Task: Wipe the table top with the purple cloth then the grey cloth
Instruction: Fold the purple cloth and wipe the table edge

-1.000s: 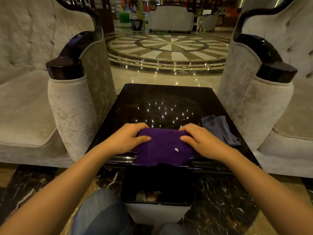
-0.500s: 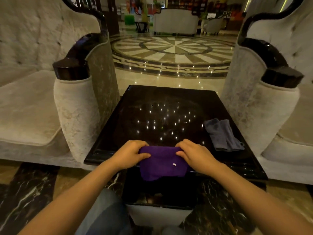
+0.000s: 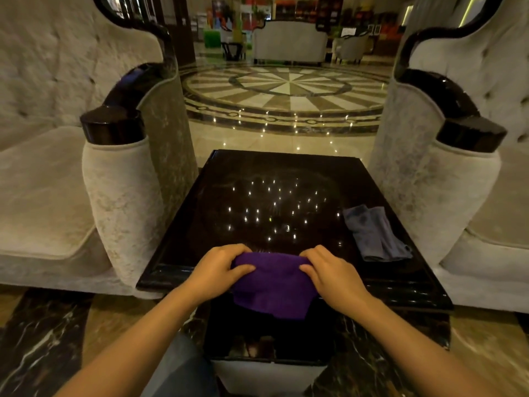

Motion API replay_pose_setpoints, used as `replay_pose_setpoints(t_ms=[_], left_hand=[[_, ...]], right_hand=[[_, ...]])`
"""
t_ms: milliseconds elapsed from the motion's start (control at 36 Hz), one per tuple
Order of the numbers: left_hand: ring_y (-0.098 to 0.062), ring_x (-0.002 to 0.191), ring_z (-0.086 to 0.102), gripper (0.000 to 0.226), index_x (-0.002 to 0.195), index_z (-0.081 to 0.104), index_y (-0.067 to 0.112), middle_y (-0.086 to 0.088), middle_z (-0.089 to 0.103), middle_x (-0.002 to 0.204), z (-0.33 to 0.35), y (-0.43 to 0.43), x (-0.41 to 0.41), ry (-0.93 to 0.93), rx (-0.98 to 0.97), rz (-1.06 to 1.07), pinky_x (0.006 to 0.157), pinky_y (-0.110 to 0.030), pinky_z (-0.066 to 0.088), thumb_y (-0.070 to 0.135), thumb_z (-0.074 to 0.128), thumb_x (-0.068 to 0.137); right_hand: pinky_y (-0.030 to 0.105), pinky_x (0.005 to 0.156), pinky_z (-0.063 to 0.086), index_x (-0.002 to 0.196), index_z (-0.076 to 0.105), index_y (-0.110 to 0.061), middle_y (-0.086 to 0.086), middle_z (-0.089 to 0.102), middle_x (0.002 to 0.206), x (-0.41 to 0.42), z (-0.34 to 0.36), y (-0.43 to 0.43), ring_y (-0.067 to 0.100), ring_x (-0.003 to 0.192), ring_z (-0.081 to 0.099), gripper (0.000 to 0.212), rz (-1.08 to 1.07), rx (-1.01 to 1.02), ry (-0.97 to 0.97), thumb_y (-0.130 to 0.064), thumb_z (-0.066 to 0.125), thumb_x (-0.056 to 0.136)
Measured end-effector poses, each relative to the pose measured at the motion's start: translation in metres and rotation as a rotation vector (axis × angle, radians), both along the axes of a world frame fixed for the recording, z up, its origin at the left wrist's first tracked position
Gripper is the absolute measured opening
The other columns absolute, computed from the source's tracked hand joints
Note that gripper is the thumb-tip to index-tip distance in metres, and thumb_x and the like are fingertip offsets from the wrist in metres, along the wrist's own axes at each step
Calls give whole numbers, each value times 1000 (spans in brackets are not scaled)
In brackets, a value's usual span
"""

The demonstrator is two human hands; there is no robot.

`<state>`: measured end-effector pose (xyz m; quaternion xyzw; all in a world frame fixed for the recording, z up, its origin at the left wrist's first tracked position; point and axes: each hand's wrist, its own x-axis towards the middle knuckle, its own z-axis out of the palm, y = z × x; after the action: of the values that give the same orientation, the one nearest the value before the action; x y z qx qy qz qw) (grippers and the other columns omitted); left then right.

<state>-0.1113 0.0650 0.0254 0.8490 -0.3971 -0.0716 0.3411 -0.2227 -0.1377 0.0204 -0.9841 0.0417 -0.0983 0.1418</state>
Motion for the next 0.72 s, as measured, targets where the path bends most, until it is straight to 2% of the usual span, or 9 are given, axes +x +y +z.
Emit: replay_pose_setpoints(t_ms=[83,222,306,389,556,722], left_hand=[[-9,86,63,14,96,64,20,7,66,91,1,-2,0,2,-11,1,75,-28,53,22,64,82],[-10,85,63,15,97,65,20,5,67,91,10,-8,4,7,-54,-18,73,-27,53,21,65,82],[-11,85,63,17,97,65,18,3,67,90,20,-12,9,2,-111,0,72,-24,52,17,66,81],[-15,88,63,18,98,66,15,-1,67,92,35,-18,16,-19,-158,9,75,-28,52,15,66,80],[-22,98,60,27,110,62,9,-11,66,105,76,-37,36,-242,-163,25,86,-36,49,12,62,83],[-21,103,55,32,116,60,14,-9,61,110,84,-54,49,-432,-199,105,89,-37,45,12,59,84]], right_hand=[[28,67,48,114,48,-20,0,54,111,-1,3,-2,16,87,59,27,13,-19,-47,-35,38,94],[25,63,37,113,49,-20,1,54,111,5,18,-12,19,88,58,25,24,-21,-86,-33,39,93],[27,63,37,112,50,-19,3,54,112,11,29,-16,22,90,58,26,29,-26,-115,-33,40,93],[30,64,39,112,51,-18,5,54,112,21,46,-23,26,94,58,26,22,-49,-160,-32,42,92],[44,76,49,115,51,-15,10,51,115,49,90,-40,29,99,55,27,10,-65,-246,-26,45,92],[37,71,48,116,51,-10,14,54,114,60,97,-53,27,96,56,28,18,-115,-405,-20,48,90]])
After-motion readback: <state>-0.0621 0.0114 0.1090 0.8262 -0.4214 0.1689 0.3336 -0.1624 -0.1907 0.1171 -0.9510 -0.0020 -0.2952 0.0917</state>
